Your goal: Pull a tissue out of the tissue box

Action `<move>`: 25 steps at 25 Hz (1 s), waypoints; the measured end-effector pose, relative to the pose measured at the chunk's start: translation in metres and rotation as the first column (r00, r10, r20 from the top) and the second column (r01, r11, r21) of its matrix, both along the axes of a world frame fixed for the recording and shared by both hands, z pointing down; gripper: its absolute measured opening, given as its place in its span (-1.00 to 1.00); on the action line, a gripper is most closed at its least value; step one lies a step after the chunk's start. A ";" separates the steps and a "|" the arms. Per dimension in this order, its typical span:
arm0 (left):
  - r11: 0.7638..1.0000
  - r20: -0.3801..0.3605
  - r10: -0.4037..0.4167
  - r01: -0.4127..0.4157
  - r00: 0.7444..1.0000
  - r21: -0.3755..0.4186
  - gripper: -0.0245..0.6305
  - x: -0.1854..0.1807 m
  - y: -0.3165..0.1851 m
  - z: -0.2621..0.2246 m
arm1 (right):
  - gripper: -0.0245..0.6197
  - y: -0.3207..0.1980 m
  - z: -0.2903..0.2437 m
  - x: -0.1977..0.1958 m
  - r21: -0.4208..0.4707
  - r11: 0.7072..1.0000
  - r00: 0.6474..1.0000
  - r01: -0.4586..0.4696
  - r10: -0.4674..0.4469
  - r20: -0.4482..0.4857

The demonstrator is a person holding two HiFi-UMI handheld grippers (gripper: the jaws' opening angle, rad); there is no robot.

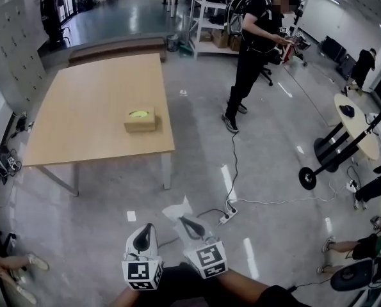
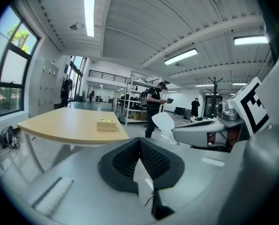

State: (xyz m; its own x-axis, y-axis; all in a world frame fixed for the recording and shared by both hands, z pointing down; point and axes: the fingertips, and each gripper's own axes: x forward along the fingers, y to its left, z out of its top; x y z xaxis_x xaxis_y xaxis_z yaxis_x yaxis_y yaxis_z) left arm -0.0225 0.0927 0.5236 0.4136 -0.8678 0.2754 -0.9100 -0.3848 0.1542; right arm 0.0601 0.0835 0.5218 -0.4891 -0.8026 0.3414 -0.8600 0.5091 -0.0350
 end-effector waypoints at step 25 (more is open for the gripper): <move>0.996 0.029 -0.089 0.088 0.996 0.031 -0.87 0.005 0.093 -0.001 | -0.94 0.102 0.010 0.024 -0.019 0.999 0.999 0.042 -0.042 0.015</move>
State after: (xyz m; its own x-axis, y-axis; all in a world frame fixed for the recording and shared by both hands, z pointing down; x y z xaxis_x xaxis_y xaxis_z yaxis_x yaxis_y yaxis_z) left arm -0.0179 0.1857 0.5222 0.3264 -0.9087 0.2600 -0.9449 -0.3062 0.1160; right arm 0.0844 0.1858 0.5320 -0.5272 -0.7744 0.3497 -0.8371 0.5439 -0.0575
